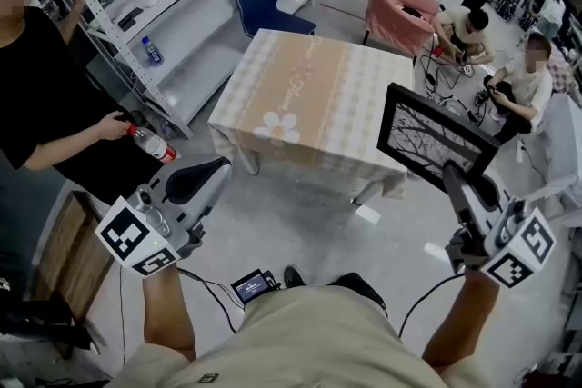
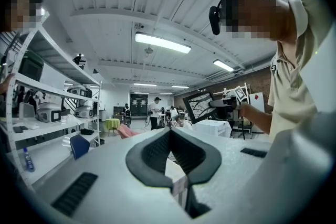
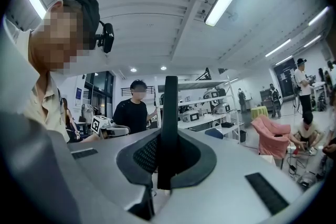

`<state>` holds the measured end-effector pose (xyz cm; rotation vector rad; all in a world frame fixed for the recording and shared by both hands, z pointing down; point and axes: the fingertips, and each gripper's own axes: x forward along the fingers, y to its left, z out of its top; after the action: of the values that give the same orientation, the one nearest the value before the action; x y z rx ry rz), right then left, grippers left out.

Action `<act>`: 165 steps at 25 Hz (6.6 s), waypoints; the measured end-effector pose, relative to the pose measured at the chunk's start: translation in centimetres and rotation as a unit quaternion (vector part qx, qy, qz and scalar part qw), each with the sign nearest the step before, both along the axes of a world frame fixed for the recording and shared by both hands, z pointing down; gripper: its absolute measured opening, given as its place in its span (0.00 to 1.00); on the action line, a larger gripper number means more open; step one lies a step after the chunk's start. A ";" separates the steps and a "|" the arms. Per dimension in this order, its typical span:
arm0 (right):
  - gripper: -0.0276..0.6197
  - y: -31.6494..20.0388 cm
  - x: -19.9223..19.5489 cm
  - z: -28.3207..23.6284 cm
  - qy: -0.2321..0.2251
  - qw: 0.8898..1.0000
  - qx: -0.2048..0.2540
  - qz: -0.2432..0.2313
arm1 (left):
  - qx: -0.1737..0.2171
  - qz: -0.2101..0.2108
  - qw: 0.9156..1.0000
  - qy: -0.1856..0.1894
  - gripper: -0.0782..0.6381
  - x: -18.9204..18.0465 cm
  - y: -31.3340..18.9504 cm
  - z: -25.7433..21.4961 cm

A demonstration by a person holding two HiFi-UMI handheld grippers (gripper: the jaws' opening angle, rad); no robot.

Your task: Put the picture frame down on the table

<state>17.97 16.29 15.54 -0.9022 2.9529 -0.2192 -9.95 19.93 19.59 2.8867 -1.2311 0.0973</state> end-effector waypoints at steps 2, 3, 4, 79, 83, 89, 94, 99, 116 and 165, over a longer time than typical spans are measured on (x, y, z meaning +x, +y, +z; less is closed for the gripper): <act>0.08 0.2 -0.5 -0.1 0.002 1.000 -0.002 -0.004 | -0.002 0.002 1.000 0.002 0.12 -0.1 0.0 0.0; 0.08 0.3 -0.7 -0.1 0.003 1.000 -0.002 -0.007 | -0.002 0.002 1.000 0.002 0.12 -0.1 0.1 -0.1; 0.08 0.4 -0.9 -0.2 0.004 1.000 -0.002 -0.009 | 0.000 0.002 1.000 0.002 0.12 -0.1 0.2 -0.2; 0.08 -32.2 -7.7 3.6 -0.009 0.996 -0.029 -0.078 | -0.018 -0.048 0.999 0.000 0.12 -4.1 -29.9 2.2; 0.08 -35.8 -7.9 3.9 -0.011 0.994 -0.037 -0.098 | -0.019 -0.082 0.996 -0.005 0.12 -4.9 -32.2 1.8; 0.08 -39.0 -8.5 5.2 -0.014 0.990 -0.047 -0.133 | -0.019 -0.140 0.990 -0.013 0.12 -6.9 -33.3 1.7; 0.08 -39.8 -8.5 6.2 -0.019 0.988 -0.054 -0.144 | -0.022 -0.155 0.987 -0.017 0.12 -6.9 -33.2 2.2; 0.08 -40.9 -8.7 7.7 -0.018 0.988 -0.056 -0.143 | -0.021 -0.146 0.989 -0.016 0.12 -6.6 -34.8 3.6; 0.08 -47.7 -15.8 9.1 0.011 0.989 -0.090 -0.119 | -0.046 -0.079 0.996 0.016 0.12 -10.3 -44.0 5.9; 0.08 -65.6 -31.0 32.8 0.080 0.953 -0.277 -0.096 | -0.192 -0.057 0.975 0.091 0.12 -20.1 -59.3 22.6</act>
<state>-13.06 -49.32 48.31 -0.6852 3.1793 -1.0760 -30.10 -39.40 42.22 2.4322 -1.1893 0.0595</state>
